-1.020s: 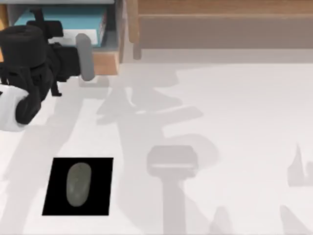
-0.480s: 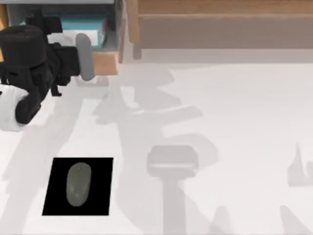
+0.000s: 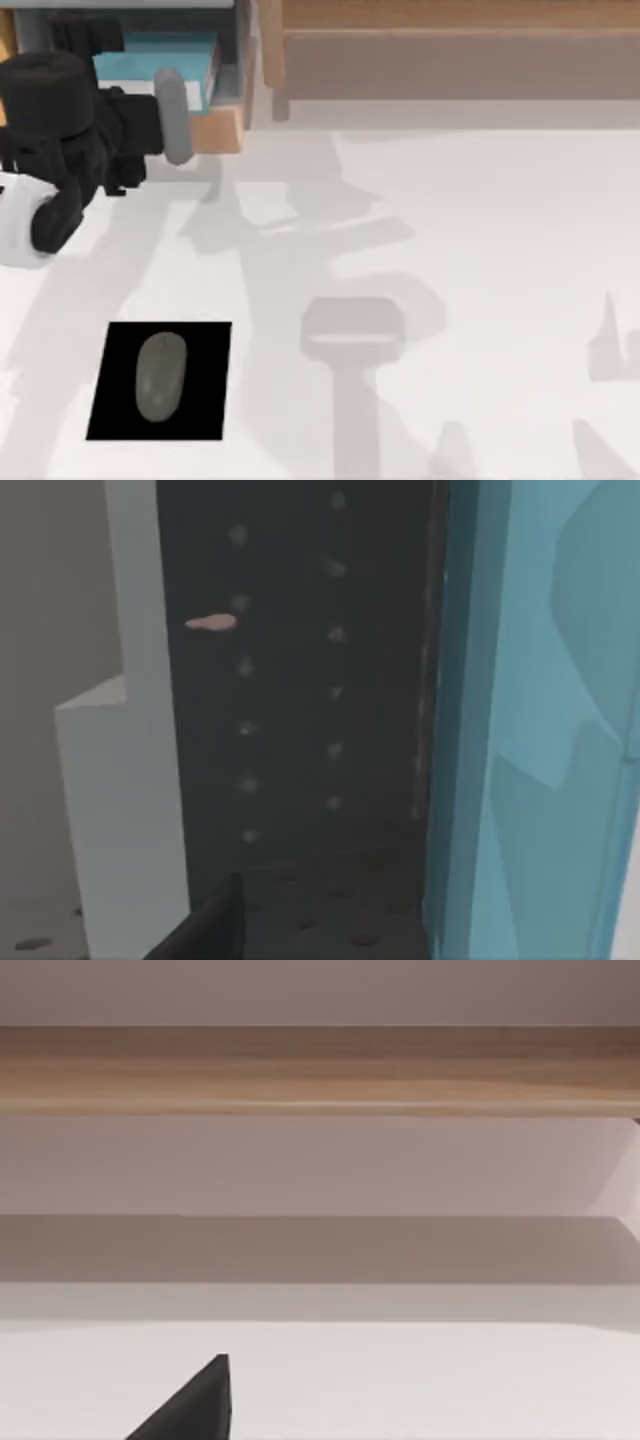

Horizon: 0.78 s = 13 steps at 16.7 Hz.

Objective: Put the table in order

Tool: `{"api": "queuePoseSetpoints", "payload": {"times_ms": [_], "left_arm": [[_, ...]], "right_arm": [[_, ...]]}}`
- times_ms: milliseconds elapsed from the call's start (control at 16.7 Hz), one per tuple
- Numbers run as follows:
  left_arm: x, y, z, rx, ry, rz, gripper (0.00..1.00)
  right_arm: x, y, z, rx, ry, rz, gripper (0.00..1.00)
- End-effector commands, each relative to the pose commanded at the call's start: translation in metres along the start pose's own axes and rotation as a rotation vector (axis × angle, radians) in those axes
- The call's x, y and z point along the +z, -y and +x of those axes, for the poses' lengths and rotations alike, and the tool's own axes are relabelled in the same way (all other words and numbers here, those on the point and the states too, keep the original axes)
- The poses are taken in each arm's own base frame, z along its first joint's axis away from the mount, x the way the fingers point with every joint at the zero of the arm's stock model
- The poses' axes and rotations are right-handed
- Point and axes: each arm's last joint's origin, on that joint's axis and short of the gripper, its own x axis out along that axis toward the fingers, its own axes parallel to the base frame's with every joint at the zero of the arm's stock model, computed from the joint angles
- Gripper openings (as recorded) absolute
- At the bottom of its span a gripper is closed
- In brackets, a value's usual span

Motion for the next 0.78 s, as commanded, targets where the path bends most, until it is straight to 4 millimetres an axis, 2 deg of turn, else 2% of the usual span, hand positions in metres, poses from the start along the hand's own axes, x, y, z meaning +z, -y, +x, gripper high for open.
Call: {"api": "queuePoseSetpoints", "payload": {"times_ms": [240, 660, 780], "left_arm": [[0.001, 0.0, -0.005, 0.005, 0.001, -0.003, 1.0], [0.001, 0.013, -0.044, -0.007, 0.001, 0.0, 1.0], [0.001, 0.014, -0.048, 0.0, 0.002, 0.0, 1.0]], "right_arm": [[0.0, 0.0, 0.0, 0.0, 0.0, 0.0, 1.0], [0.0, 0.0, 0.0, 0.0, 0.0, 0.0, 1.0], [0.0, 0.0, 0.0, 0.0, 0.0, 0.0, 1.0]]}}
